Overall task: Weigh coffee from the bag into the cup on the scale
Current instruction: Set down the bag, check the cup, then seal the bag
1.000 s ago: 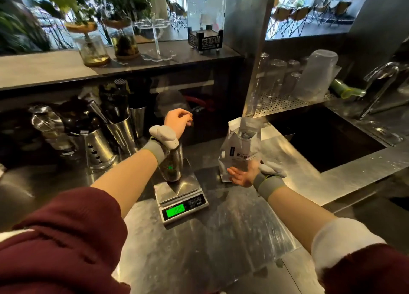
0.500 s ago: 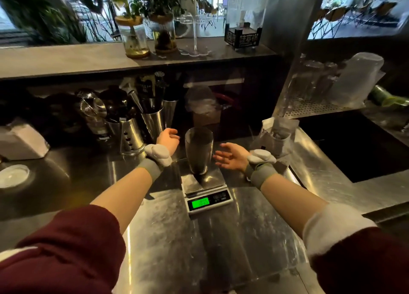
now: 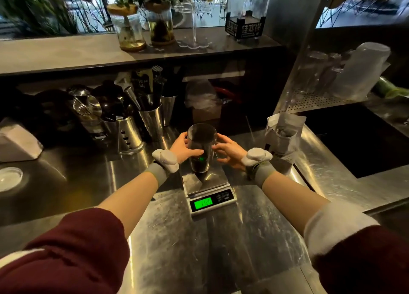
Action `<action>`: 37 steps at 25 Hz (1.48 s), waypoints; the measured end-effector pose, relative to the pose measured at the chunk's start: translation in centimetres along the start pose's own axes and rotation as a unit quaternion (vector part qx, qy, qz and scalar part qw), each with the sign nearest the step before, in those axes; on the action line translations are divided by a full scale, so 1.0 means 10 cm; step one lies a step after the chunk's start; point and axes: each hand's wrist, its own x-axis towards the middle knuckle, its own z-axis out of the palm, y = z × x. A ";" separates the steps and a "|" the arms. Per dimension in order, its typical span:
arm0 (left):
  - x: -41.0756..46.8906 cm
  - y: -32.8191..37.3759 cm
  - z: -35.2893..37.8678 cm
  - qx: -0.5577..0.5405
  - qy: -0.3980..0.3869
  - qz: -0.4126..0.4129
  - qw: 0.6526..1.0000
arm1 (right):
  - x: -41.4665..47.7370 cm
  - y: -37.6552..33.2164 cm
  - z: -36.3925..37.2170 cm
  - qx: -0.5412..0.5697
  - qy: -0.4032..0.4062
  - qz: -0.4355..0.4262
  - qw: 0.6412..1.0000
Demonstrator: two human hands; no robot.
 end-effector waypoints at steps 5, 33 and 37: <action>0.16 0.16 0.18 0.038 0.007 0.043 0.998 | -0.02 -0.01 -0.18 0.033 0.032 -0.010 0.999; 0.48 0.28 0.87 0.094 -0.098 0.000 0.991 | -0.10 0.24 -1.08 -0.028 0.000 0.137 0.990; 0.50 0.47 0.80 0.121 -0.053 0.011 0.991 | -0.24 0.23 -1.28 -0.125 -0.008 0.163 0.979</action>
